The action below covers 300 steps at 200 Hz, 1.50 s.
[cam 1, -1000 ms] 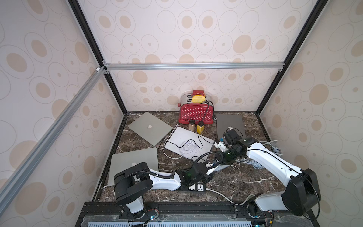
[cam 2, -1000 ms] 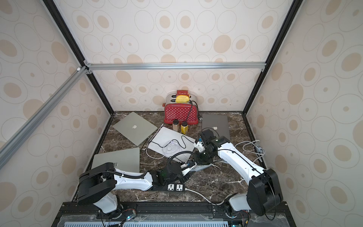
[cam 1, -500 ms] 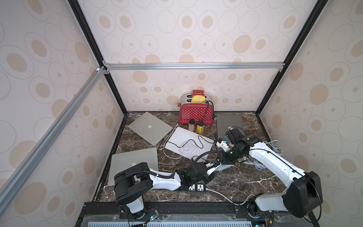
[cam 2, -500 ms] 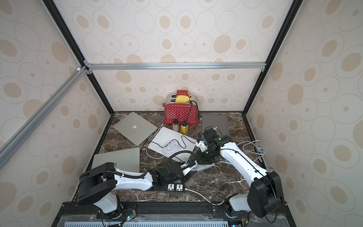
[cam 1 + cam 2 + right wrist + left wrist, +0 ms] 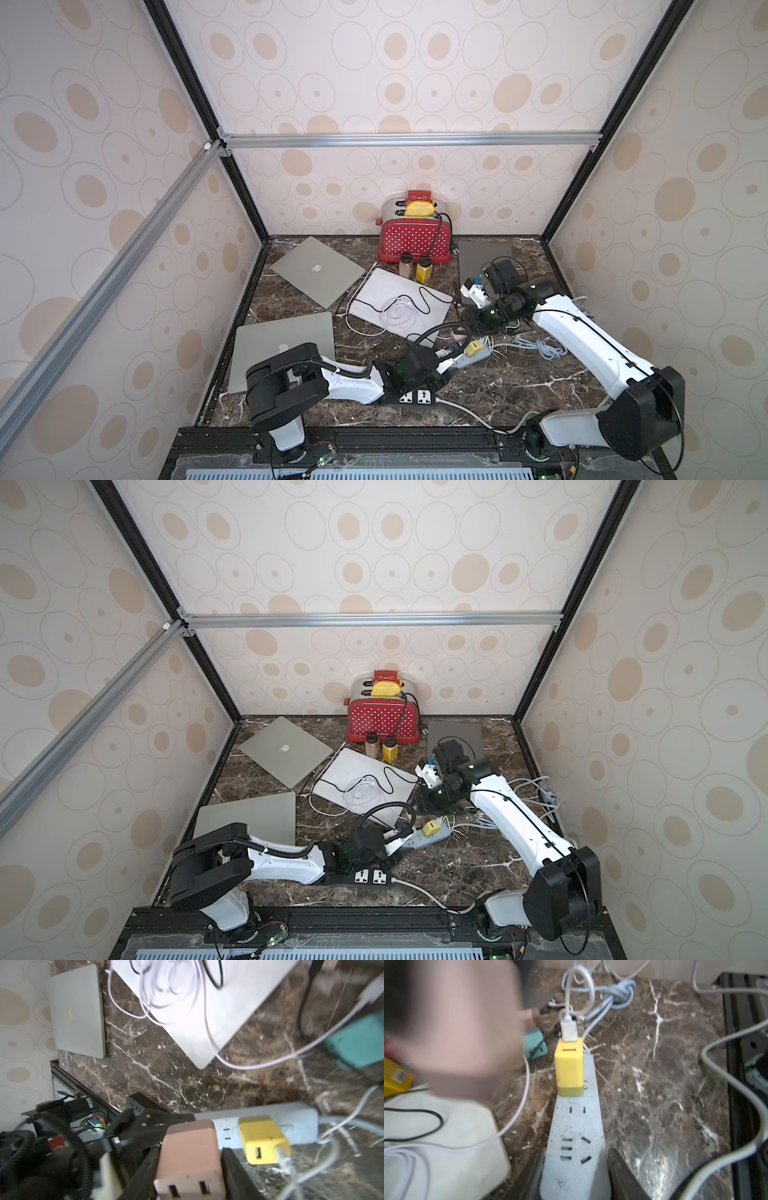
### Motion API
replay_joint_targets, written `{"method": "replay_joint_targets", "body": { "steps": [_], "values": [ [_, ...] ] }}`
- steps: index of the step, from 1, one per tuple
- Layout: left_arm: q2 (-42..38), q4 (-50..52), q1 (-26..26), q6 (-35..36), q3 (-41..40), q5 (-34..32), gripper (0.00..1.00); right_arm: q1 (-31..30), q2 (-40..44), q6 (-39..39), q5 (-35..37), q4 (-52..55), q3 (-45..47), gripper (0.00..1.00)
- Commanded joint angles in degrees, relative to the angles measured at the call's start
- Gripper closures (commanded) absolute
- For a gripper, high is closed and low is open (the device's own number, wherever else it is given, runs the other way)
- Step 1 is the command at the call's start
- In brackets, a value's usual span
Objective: Unplug the laptop charger
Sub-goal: Remove the plug from the socket, then place the plug at the center of the board.
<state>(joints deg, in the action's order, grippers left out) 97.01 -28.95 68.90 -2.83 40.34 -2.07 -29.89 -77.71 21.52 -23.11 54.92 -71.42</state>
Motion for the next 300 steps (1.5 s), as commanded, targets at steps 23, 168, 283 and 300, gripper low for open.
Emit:
{"method": "replay_joint_targets", "body": {
  "steps": [23,168,283,300],
  "values": [
    [1.4,4.2,0.7,-0.6,-0.3,3.6,1.0,-1.9,0.8,-1.6,5.6,0.2,1.2,1.0],
    [1.6,2.5,0.8,-4.1,-2.9,4.1,0.99,-1.6,-21.1,-5.8,16.3,-4.0,-1.5,0.85],
    [-2.7,6.0,0.6,-7.4,0.0,5.8,0.1,-1.7,-16.1,-7.9,18.7,3.2,-7.3,0.48],
    [-3.5,6.0,0.6,-8.5,-0.5,5.4,0.08,-1.7,-16.4,-8.6,18.5,3.9,-7.4,0.48]
  ]
}}
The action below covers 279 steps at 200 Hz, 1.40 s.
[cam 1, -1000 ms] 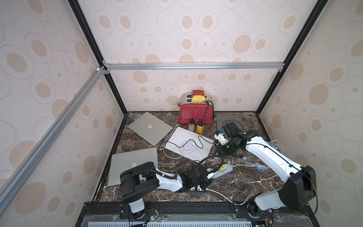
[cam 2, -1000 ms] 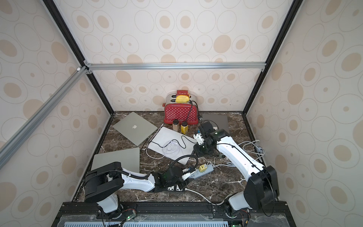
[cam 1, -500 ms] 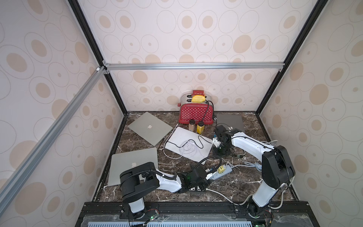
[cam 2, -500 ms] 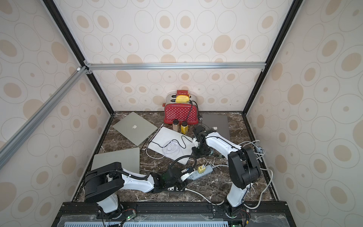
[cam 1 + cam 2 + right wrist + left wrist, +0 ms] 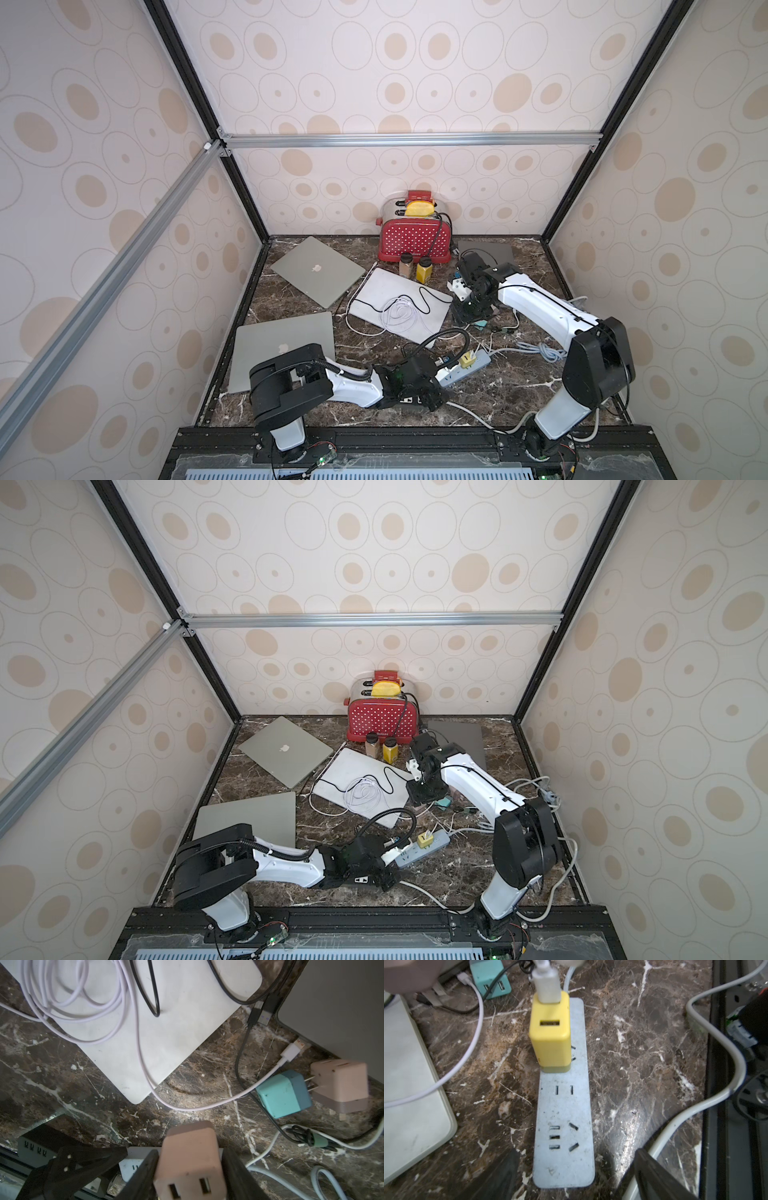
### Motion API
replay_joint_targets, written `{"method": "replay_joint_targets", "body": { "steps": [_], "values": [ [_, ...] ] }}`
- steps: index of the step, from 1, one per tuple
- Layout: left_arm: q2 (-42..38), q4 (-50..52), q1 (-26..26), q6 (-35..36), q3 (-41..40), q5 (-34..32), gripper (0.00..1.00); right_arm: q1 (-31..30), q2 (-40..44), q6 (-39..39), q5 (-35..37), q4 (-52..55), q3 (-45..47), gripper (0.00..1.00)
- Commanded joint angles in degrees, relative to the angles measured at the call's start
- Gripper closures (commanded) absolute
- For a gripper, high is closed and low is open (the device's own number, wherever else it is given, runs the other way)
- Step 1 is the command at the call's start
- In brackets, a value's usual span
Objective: Unplug the laptop charger
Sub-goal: Place the plug at the center of the board, then remove the charging cable from the laptop.
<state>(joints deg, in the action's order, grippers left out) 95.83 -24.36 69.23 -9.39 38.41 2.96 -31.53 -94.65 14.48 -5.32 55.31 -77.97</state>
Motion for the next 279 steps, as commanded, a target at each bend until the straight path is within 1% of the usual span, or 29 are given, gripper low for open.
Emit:
{"method": "replay_joint_targets", "body": {
  "steps": [1,53,68,84,93,105,117,130,139,146,167,177,191,217,228,237,246,263,279],
  "values": [
    [-2.3,1.4,0.2,-1.9,1.4,0.4,0.08,0.0,0.5,-1.6,0.7,3.6,-0.8,0.48],
    [-5.8,2.0,0.2,-5.3,1.1,0.0,0.06,-0.1,-1.0,-1.6,0.6,3.3,-0.8,0.46],
    [-8.2,4.0,0.2,-7.3,1.3,-2.0,0.04,0.0,-0.7,-1.1,1.0,3.7,-1.6,0.46],
    [-11.7,8.6,0.1,-9.6,2.6,-4.3,0.01,0.6,1.5,-1.0,3.4,4.6,-2.2,0.45],
    [-13.4,12.3,-0.3,-10.6,4.3,-5.4,0.01,2.1,3.2,-1.1,4.2,5.1,-1.9,0.45],
    [-14.8,17.9,-1.8,-11.9,7.8,-5.3,0.01,5.1,6.1,-1.1,4.4,5.1,-1.0,0.45],
    [-15.2,22.7,-4.2,-12.7,12.1,-3.3,0.01,8.9,8.6,-0.9,4.1,4.1,0.8,0.45],
    [-14.1,28.1,-6.8,-11.5,18.2,-0.6,0.01,13.7,10.3,-0.2,3.3,2.8,3.0,0.45],
    [-12.0,32.8,-8.5,-9.9,24.5,1.2,0.01,16.5,10.4,0.3,2.5,1.9,4.3,0.45],
    [-9.5,37.3,-9.9,-8.7,29.6,2.8,0.01,19.8,10.1,0.7,1.6,1.1,5.3,0.45],
    [1.4,48.9,-13.3,-3.0,47.6,7.0,0.01,24.5,8.3,2.2,-0.3,-2.1,7.4,0.46],
    [7.6,54.0,-14.8,-1.0,56.4,9.9,0.01,25.6,6.6,2.7,-0.4,-2.6,7.2,0.47],
    [15.8,59.8,-16.2,1.6,68.2,13.4,0.01,26.3,4.1,2.8,1.6,-3.1,6.6,0.47],
    [30.5,70.6,-17.7,5.6,89.8,14.0,0.01,27.8,-1.0,1.5,4.2,-2.2,4.3,0.48],
    [35.2,73.0,-18.1,6.7,97.0,14.4,0.01,28.4,-2.7,1.1,4.3,-2.4,3.6,0.49],
    [38.1,73.7,-18.7,6.8,101.1,15.1,0.01,28.9,-4.2,0.8,4.3,-2.2,2.9,0.5],
    [40.1,72.8,-19.5,6.6,102.7,16.8,0.01,29.4,-5.4,0.7,4.8,-2.1,2.3,0.51],
    [42.2,69.2,-20.8,5.8,101.9,20.3,0.01,30.0,-7.6,0.2,5.4,-1.9,1.3,0.52],
    [44.0,67.5,-21.0,7.4,100.9,21.0,0.01,30.4,-9.1,-0.1,6.2,-1.7,0.6,0.54]
  ]
}}
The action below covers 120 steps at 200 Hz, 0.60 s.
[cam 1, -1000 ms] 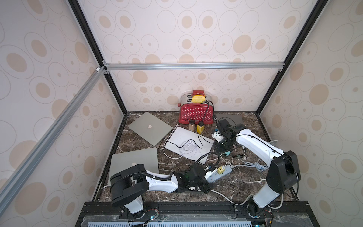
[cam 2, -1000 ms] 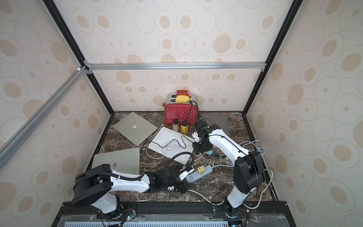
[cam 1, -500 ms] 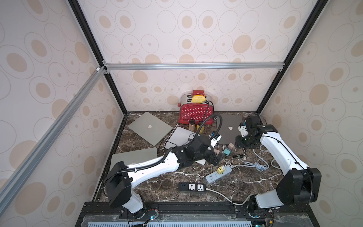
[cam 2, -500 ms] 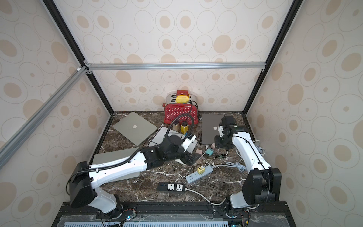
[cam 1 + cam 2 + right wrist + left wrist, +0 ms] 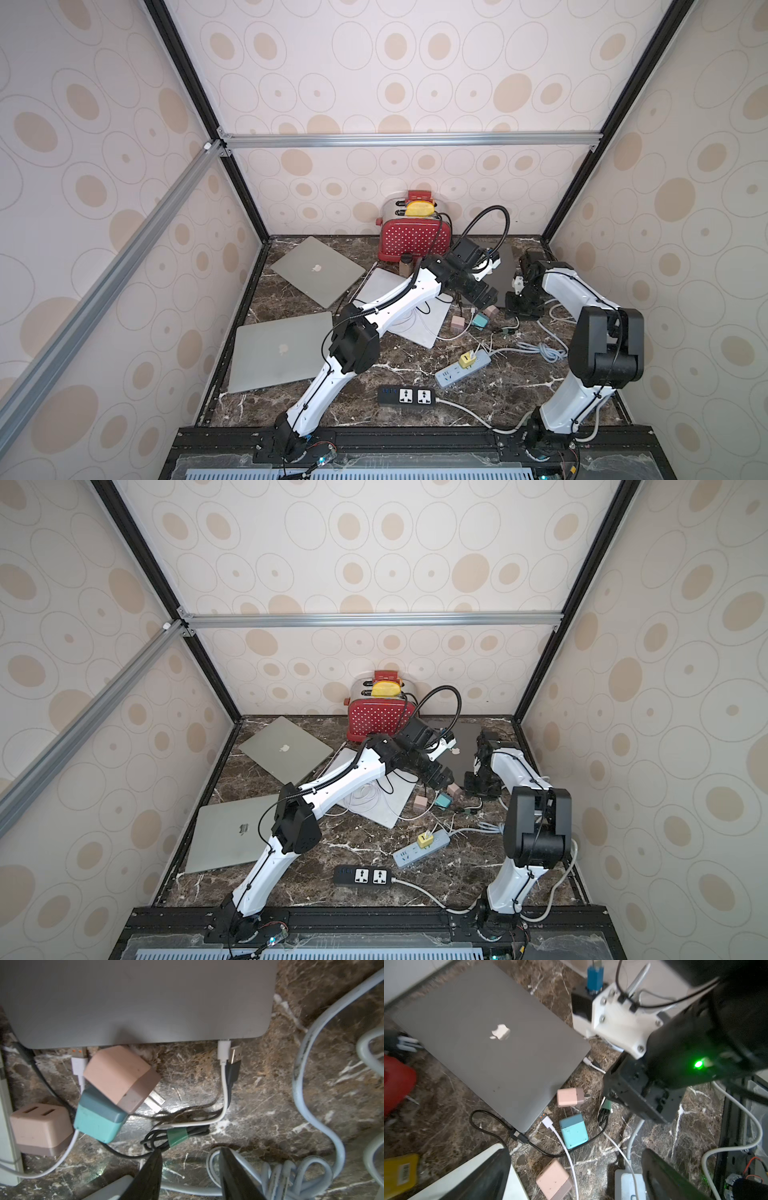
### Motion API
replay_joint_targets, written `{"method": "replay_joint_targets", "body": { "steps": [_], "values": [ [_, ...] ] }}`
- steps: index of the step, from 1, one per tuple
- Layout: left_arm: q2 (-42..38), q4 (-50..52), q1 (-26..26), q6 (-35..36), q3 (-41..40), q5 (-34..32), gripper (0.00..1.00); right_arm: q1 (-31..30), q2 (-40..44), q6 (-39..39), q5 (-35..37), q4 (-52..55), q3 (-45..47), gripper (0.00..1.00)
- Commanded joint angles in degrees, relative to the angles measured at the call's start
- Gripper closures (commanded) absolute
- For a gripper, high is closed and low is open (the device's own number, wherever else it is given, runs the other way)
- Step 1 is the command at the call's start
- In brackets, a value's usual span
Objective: Unplug the laptop charger
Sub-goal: Remove the charging cable from the laptop.
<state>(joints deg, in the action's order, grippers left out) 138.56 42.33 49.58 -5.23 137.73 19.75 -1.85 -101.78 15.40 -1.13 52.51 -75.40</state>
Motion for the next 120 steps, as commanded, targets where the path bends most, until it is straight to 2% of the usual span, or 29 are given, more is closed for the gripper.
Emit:
{"method": "replay_joint_targets", "body": {
  "steps": [1,43,81,120],
  "values": [
    [1.3,0.7,-1.3,3.4,1.5,4.3,0.01,0.8,-2.0,-1.1,2.0,1.1,-1.9,0.54],
    [3.9,-3.0,-1.3,3.9,0.7,4.4,0.01,1.1,-5.9,-1.0,2.3,0.5,-2.4,0.57],
    [0.8,-8.9,-1.4,2.6,-4.8,6.2,0.01,1.6,-9.3,-0.6,3.7,-0.4,-2.7,0.6],
    [-1.1,-11.3,-1.3,1.7,-8.0,6.6,0.01,1.9,-12.2,-0.8,3.8,-1.1,-3.3,0.74]
  ]
}}
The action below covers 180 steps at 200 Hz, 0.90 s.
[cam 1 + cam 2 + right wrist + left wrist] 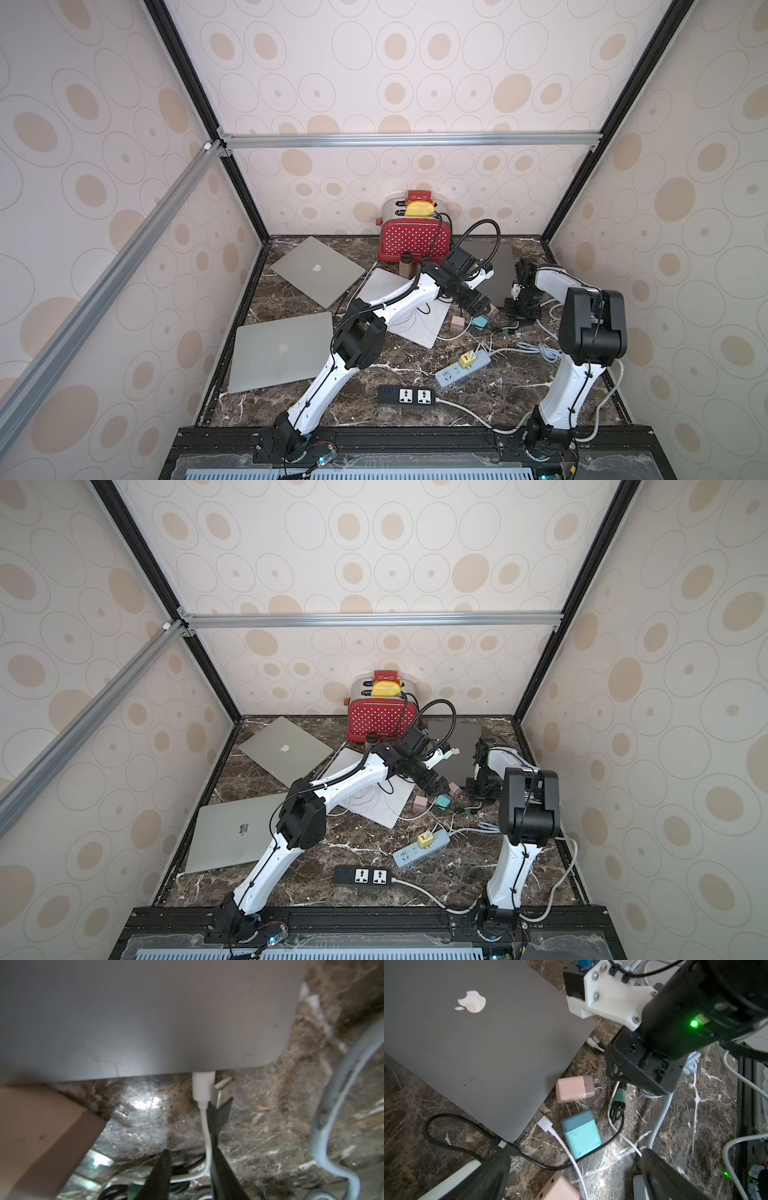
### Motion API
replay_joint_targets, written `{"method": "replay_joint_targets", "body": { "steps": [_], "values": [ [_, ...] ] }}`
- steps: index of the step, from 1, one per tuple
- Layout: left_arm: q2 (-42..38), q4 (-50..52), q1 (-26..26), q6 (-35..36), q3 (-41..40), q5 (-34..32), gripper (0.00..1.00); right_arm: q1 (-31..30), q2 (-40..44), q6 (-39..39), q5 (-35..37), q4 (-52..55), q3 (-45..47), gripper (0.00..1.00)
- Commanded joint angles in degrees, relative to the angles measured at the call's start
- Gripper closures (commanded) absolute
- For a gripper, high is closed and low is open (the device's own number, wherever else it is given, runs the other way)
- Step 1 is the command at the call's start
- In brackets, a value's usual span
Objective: Unplug the laptop charger
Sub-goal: Remove the charging cable from the laptop.
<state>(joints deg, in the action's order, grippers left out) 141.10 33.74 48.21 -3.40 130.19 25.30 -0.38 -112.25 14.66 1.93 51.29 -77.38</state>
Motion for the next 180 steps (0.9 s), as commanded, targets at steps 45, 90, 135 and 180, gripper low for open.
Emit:
{"method": "replay_joint_targets", "body": {
  "steps": [45,90,135,180],
  "values": [
    [-2.9,-2.1,0.0,-0.8,-0.4,-1.1,0.01,0.6,-1.7,-0.1,0.3,-0.9,-0.9,0.94],
    [-0.2,-0.3,0.0,-1.2,3.3,-6.9,0.01,1.1,1.9,-0.9,1.1,-1.7,2.8,1.0],
    [5.3,0.3,0.0,0.8,6.6,-12.9,0.01,1.3,4.0,-1.7,-0.4,-1.2,3.9,1.0],
    [8.6,1.0,0.0,2.4,7.2,-17.9,0.01,1.2,7.8,-1.6,-2.1,-2.1,7.2,1.0]
  ]
}}
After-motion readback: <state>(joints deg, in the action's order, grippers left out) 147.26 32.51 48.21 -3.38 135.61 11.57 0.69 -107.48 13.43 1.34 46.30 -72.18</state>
